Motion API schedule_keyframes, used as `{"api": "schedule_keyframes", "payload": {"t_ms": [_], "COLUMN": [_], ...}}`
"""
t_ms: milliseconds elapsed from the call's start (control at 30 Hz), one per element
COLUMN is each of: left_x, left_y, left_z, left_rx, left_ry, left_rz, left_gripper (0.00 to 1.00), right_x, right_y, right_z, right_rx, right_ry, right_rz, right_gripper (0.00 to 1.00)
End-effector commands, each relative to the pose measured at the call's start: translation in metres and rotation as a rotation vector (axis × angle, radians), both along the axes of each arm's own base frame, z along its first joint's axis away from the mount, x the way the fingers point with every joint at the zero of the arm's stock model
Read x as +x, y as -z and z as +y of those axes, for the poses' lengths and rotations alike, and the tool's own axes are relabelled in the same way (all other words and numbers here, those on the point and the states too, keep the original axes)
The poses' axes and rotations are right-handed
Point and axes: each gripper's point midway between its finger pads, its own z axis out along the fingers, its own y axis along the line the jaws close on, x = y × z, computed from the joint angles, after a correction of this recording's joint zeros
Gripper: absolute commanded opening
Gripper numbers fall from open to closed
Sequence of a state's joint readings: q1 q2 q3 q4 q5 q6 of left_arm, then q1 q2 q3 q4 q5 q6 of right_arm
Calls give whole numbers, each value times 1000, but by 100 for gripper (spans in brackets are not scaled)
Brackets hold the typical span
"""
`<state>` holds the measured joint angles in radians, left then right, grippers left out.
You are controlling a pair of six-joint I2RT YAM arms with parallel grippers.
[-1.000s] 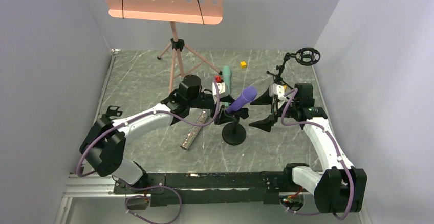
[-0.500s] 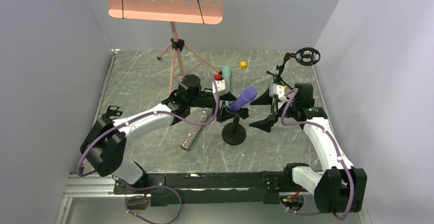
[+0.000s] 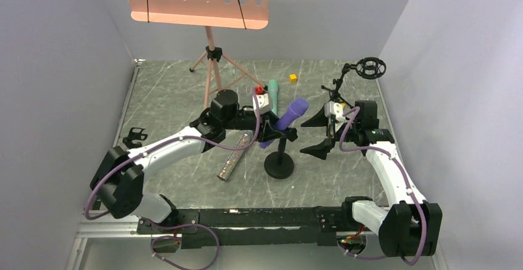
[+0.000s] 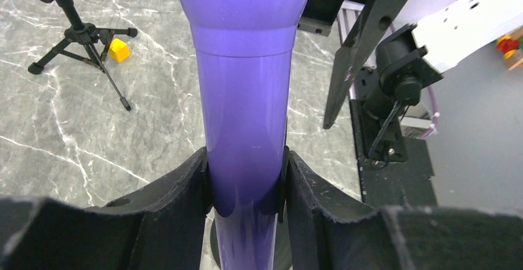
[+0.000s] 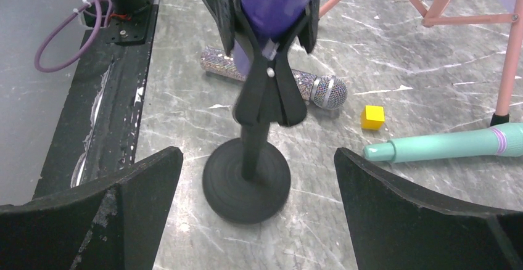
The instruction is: Attach the microphones to the stand
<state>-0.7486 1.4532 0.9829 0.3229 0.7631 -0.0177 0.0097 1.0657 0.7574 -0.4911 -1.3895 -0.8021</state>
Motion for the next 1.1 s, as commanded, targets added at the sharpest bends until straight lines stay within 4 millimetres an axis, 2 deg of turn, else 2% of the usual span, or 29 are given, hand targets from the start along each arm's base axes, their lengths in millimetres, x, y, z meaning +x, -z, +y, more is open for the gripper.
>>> {"api": "schedule_keyframes", "payload": {"t_ms": [0,133,300,400,533,733,833,1067], "left_x": [-11,-8,7,28,56,81,95,116], "left_y": [-89,-114,-132,-136,-142,-142,-133,-123], "left_z": [15,36,73,106,159,233,271,333], "left_rx": [-182,-217,-218,-178,-134,-84,-73,-64], "left_ry": [-26,-101,-235,-382,-600,-887,-1025,-1224], "left_rz": [-110,-112,-115,-132,-164,-199,-199,-187], "left_gripper": [14,10,10,10,10,11,11,11], "right_x": [-1,2,2,1,1,1,1,1], "right_y": [-20,-20,-21,-22,-21,-21,-21,-21], "right_z": [-1,-4,-5,-5,-5,-5,-5,-5], "right_rx": [29,30,29,30,31,35,36,37], "right_ry": [-21,-7,-4,-5,-5,-7,-8,-12], "right_rz": [-79,-80,-85,-86,-81,-76,-75,-74], "right_gripper": [100,100,100,100,100,100,100,100]}}
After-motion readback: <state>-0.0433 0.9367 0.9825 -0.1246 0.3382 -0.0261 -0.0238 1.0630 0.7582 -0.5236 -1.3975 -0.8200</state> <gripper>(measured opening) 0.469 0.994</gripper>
